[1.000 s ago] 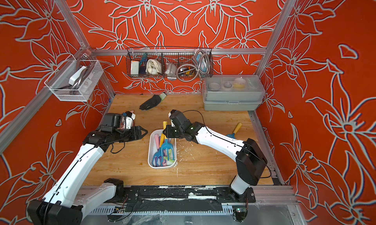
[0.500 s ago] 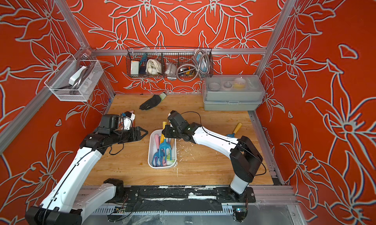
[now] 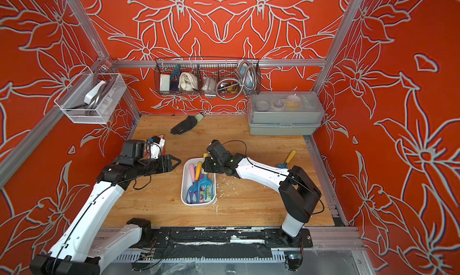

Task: Put the rake into the storage box
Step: Place the rake in the storage box.

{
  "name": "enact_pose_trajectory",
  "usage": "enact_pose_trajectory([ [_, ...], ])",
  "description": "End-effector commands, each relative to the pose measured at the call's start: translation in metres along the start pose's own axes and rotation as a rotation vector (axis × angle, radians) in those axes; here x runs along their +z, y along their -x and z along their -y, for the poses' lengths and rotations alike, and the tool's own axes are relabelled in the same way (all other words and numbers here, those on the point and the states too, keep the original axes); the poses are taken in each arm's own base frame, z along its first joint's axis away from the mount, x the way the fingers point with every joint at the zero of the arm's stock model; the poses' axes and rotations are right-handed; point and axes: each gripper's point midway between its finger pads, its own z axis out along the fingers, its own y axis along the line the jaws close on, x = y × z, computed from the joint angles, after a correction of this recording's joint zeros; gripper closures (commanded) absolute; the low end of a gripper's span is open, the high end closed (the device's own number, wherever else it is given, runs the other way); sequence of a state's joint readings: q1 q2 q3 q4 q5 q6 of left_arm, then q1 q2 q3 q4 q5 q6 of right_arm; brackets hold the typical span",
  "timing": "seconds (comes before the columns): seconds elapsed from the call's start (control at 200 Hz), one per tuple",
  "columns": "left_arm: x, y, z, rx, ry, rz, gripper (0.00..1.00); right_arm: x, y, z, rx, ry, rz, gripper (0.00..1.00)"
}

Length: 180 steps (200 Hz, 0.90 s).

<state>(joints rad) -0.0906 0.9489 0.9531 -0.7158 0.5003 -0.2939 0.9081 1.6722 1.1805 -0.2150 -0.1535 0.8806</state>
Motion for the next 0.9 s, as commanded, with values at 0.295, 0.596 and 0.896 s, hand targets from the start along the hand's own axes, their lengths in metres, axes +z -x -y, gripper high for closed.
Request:
enact_pose_trajectory([
  [0.295, -0.003, 0.004, 0.015, -0.058, -0.102, 0.052, 0.36, -0.055, 0.032, 0.001, -0.13, -0.072, 0.18, 0.6],
  [0.596, 0.02, -0.02, 0.03, -0.068, -0.157, 0.032, 0.37, -0.118, 0.072, 0.066, -0.157, -0.291, 0.306, 0.53],
  [0.896, 0.062, -0.05, 0.063, 0.001, -0.2, -0.057, 0.37, -0.167, 0.084, 0.193, 0.053, -0.6, 0.387, 0.44],
])
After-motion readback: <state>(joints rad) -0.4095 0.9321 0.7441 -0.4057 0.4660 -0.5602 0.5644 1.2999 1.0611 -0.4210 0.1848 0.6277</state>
